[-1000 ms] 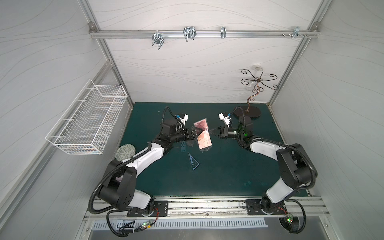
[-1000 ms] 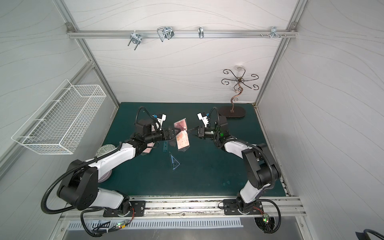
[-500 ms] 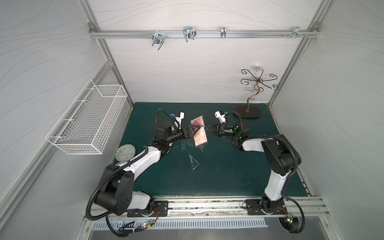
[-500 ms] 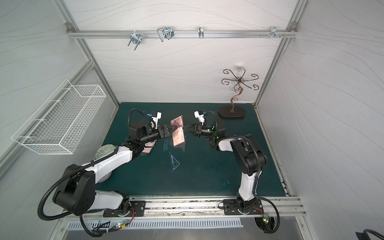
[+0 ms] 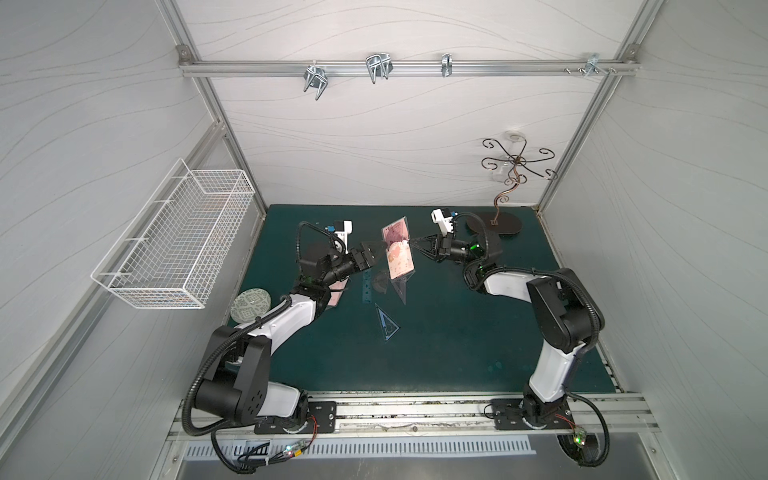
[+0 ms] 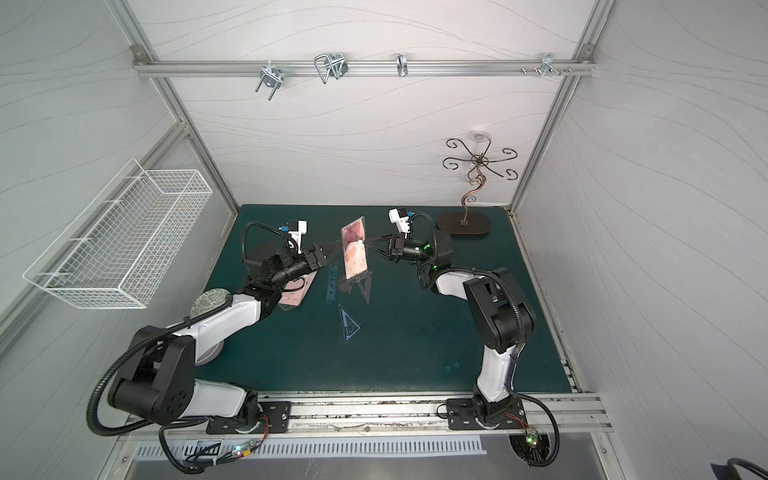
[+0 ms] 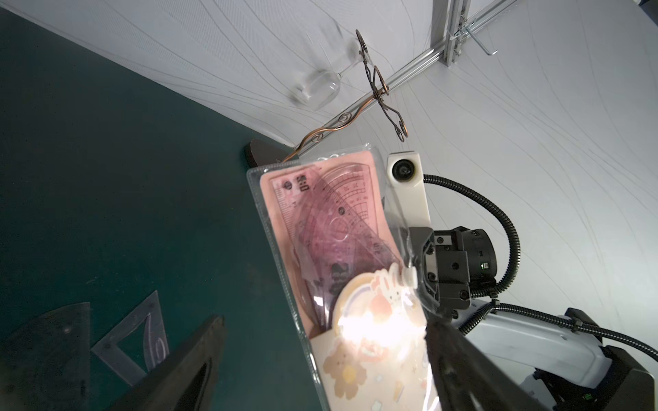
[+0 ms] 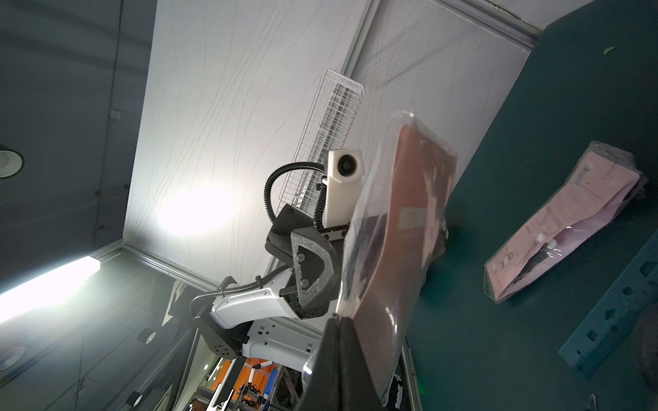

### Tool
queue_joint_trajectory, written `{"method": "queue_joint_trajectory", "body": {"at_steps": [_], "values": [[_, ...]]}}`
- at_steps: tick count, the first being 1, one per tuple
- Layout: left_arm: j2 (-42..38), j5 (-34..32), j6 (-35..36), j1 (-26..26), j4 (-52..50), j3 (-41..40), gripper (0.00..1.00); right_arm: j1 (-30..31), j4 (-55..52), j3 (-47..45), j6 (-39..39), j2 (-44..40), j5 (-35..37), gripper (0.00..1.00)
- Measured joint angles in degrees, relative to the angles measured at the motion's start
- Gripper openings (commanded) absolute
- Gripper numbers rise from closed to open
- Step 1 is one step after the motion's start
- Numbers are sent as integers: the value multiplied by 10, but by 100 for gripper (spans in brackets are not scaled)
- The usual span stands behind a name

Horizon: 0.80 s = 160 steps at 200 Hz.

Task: Open the ruler set and take out the ruler
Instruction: Pick up the ruler set bag from the center of the board.

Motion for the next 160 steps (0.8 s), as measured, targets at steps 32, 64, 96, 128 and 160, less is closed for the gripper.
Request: {"method": "queue_joint_trajectory", "body": {"at_steps": [32,64,96,128,160], "values": [[23,21,-30,-2,34,14,90,7,1,34,13,0,5,0],[43,31,-70,-5,88,41,75,19,4,72,22,0,10,0],[52,38,-104,-6,137,59,28,23,2,76,24,0,12,0],[43,38,-113,-4,155,69,4,14,-15,69,5,0,18,0],[11,37,-89,-5,97,70,0,12,-64,60,-46,-2,20,0]]}}
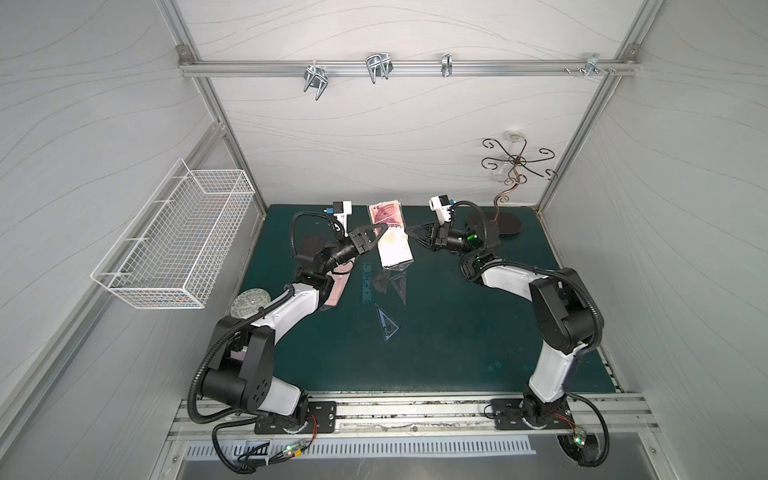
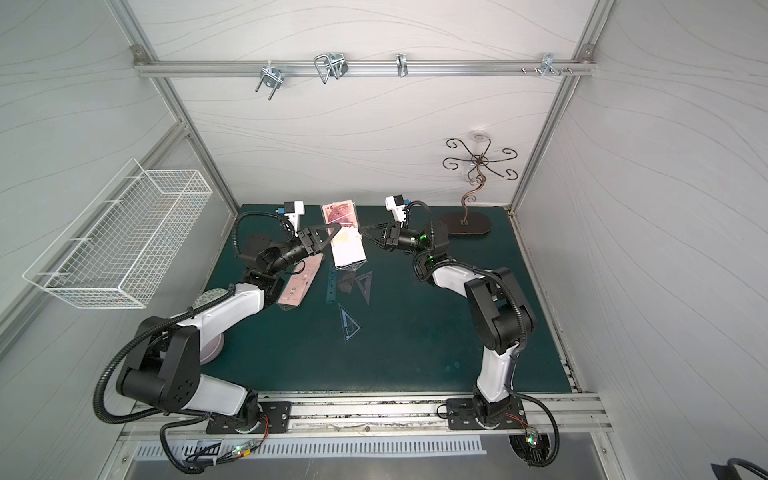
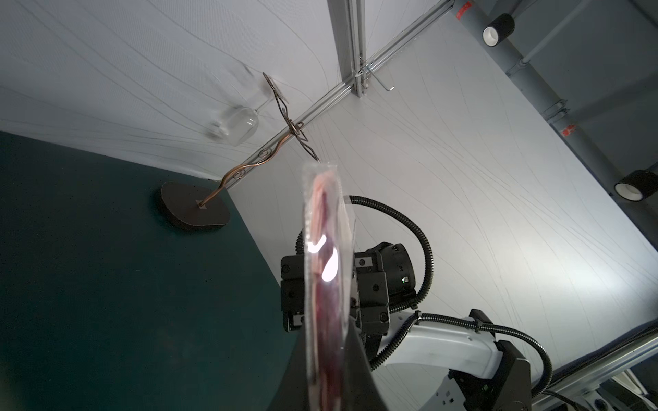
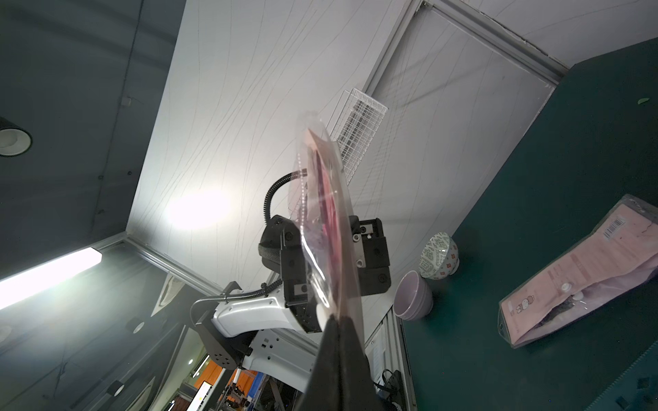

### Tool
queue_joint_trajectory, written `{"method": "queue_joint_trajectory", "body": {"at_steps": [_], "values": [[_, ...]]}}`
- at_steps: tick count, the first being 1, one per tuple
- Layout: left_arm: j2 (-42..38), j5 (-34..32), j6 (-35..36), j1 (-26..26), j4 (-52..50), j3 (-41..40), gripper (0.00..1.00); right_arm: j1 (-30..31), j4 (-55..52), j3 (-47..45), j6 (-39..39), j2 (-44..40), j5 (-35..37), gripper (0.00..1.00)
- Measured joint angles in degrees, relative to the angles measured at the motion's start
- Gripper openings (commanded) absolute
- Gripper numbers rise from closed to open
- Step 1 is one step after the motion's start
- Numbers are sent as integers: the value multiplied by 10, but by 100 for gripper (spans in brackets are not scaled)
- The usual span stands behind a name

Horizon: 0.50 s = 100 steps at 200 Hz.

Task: Open the ruler set and take out the ruler
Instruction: Pick up the ruler set bag from the center of the board, then open the ruler set bag.

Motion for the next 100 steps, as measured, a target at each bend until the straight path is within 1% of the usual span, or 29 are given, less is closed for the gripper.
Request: {"method": "queue_joint_trajectory", "body": {"at_steps": [6,17,33,45,53,60,67,72,83,93,100], "values": [[-8,-3,7,0,-20,0,0,0,-16,-1,-13,-4,0,1],[-24,-10,23,-1,-57,-2,0,1,-59,-4,-45,-18,2,19],[-54,-19,46,-3,-108,-4,0,0,-158,-13,-105,-56,17,29],[-78,-27,66,-6,-139,-6,0,-1,-263,-22,-178,-103,48,42],[-94,-31,77,-9,-154,-9,0,3,-339,-24,-231,-139,84,47],[-105,-35,83,-10,-163,-13,0,9,-406,-25,-282,-174,130,52],[-113,-38,91,-12,-171,-16,0,22,-464,-25,-336,-211,179,56],[-117,-40,97,-15,-180,-18,0,39,-502,-25,-376,-240,224,57],[-119,-42,105,-19,-193,-22,0,84,-552,-32,-449,-294,299,62],[-118,-43,110,-24,-205,-26,0,129,-574,-47,-510,-339,361,68],[-117,-44,112,-27,-212,-30,0,161,-584,-61,-547,-364,398,70]]}}
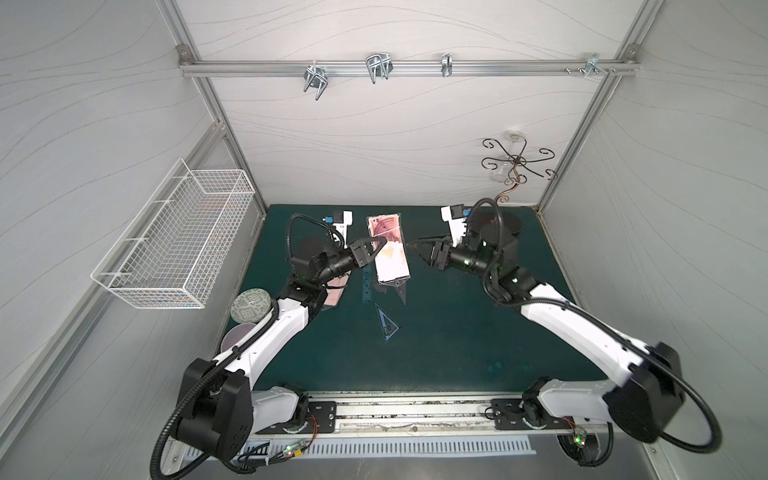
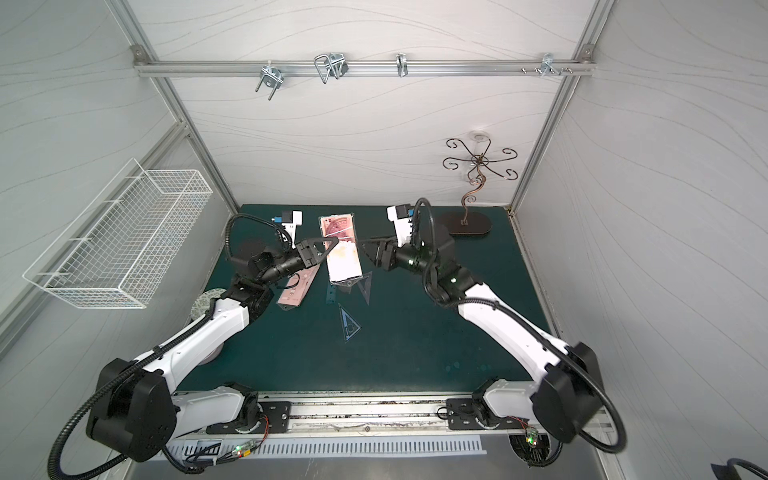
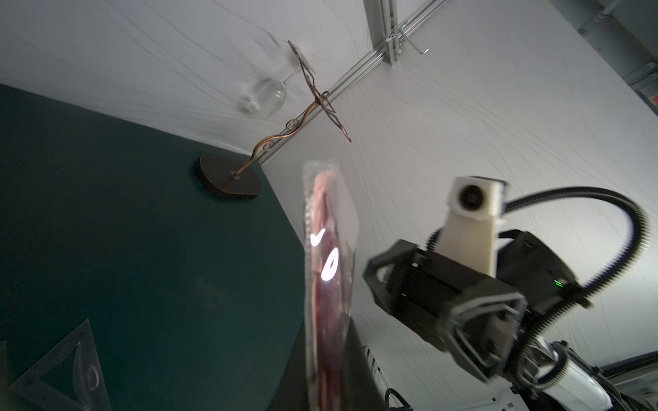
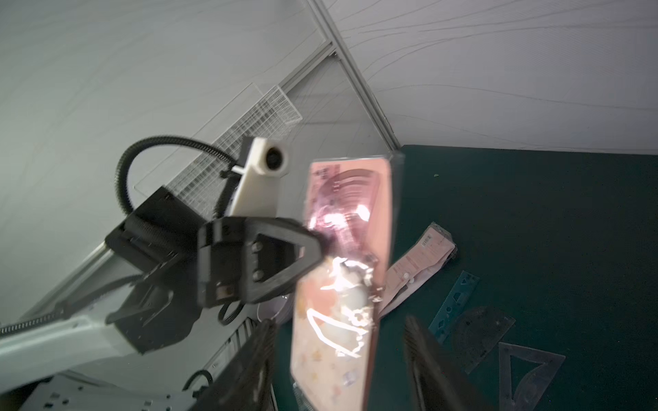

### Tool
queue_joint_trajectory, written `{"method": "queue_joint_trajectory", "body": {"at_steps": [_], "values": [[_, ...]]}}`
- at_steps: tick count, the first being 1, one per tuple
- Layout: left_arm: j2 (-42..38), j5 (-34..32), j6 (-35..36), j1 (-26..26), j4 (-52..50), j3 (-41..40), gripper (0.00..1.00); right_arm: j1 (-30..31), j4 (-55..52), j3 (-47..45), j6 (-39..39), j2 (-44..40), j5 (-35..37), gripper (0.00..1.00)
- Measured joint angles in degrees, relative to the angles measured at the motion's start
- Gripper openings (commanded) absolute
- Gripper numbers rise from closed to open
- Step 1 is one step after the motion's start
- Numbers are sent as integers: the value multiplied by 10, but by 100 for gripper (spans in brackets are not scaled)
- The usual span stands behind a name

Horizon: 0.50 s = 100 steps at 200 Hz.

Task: Open the ruler set and take out the ruler
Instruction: Open the ruler set bag.

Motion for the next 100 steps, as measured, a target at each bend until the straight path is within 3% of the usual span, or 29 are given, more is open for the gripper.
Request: {"method": "queue_joint_trajectory", "body": {"at_steps": [20,43,82,100], "values": [[5,-2,5,-9,-22,-5,0,63,-17,-31,-89,-34,104,73],[11,-5,15,-16,-36,-5,0,112,-36,-38,-171,-10,212,76],[12,-13,20,-23,-37,-5,0,128,-65,-32,-233,50,290,75],[13,-19,24,-26,-37,-5,0,128,-65,-32,-243,56,308,64]]}}
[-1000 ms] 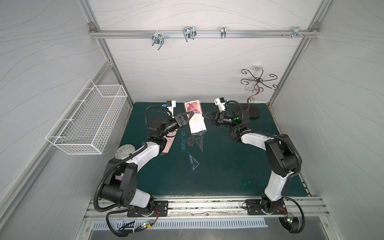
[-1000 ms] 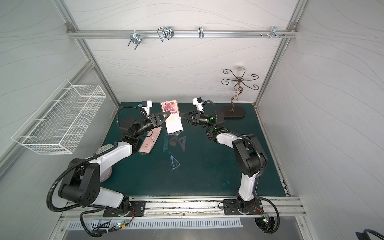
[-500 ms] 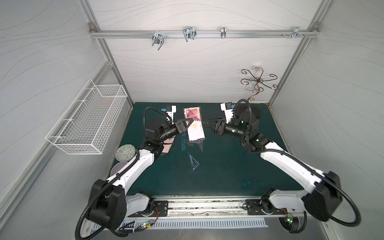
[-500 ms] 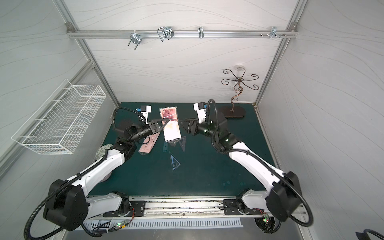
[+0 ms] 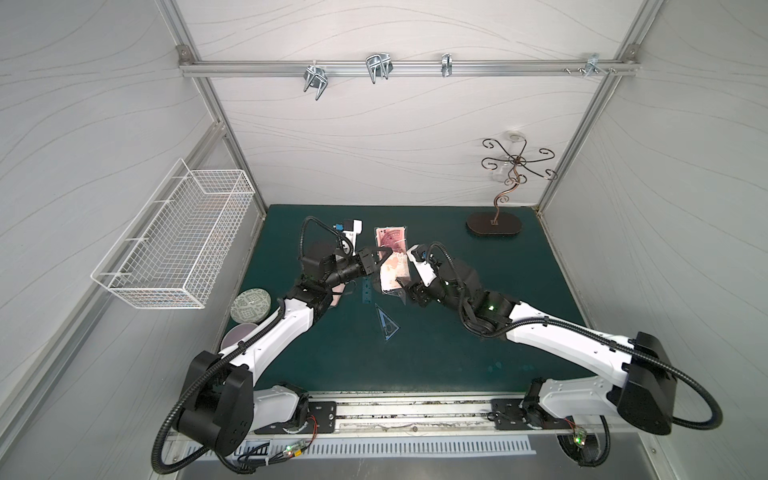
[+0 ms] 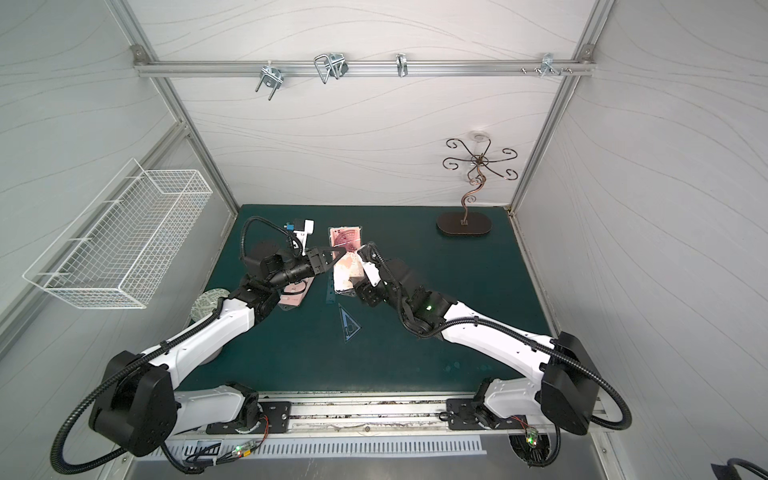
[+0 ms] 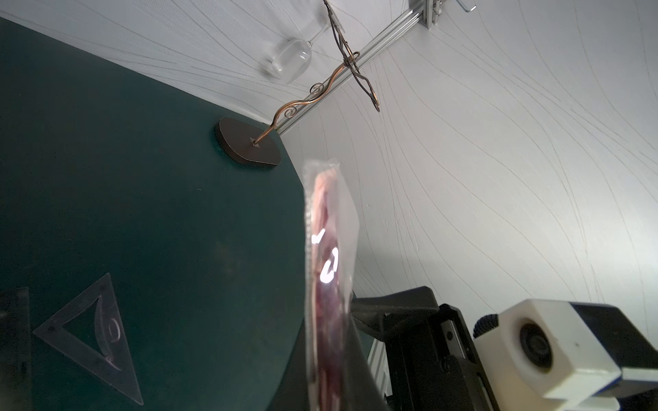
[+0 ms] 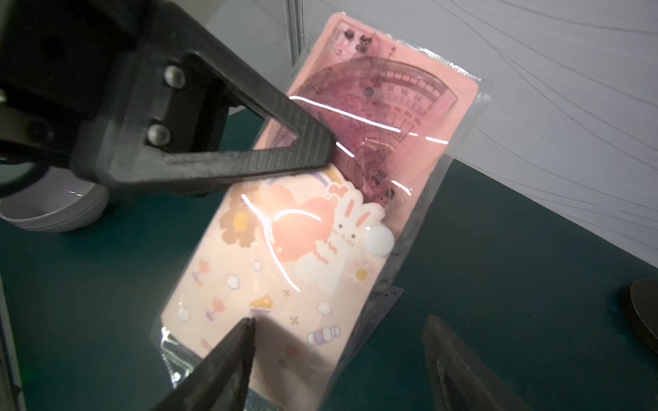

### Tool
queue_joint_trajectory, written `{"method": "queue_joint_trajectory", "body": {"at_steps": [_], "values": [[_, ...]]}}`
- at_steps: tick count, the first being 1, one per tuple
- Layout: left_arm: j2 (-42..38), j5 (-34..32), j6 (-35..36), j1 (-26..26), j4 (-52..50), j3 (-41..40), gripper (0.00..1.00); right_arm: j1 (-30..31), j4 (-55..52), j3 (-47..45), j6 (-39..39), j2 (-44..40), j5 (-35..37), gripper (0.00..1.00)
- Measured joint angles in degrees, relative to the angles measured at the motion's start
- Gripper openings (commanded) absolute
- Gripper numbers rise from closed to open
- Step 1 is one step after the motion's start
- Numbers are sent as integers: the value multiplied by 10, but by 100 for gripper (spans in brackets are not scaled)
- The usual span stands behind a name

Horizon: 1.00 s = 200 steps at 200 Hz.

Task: Open the ruler set and take out the ruler
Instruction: Open the ruler set bag.

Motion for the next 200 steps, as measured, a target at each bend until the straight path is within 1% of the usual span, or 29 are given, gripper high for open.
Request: {"method": "queue_joint_trajectory", "body": {"at_steps": [25,40,55,68,87,100,124,165,200], "values": [[3,-3,0,-3,1,0,0,0,2,2,-15,4,28,44],[6,-5,-3,-6,3,0,0,0,5,2,-18,10,39,37],[11,-7,-5,-9,7,0,0,-1,9,2,-24,16,48,36],[17,-9,-5,-13,13,0,0,-2,13,2,-25,18,54,39],[27,-9,-9,-18,20,0,0,-4,22,2,-33,22,64,39],[33,-9,-10,-23,21,-1,0,-5,33,2,-41,26,72,32],[39,-12,-14,-27,24,-3,0,-6,39,10,-59,40,84,11],[39,-24,-13,-27,26,-3,0,-6,40,17,-56,50,97,0],[38,-28,-8,-27,26,-3,0,-14,37,20,-39,51,85,0]]}}
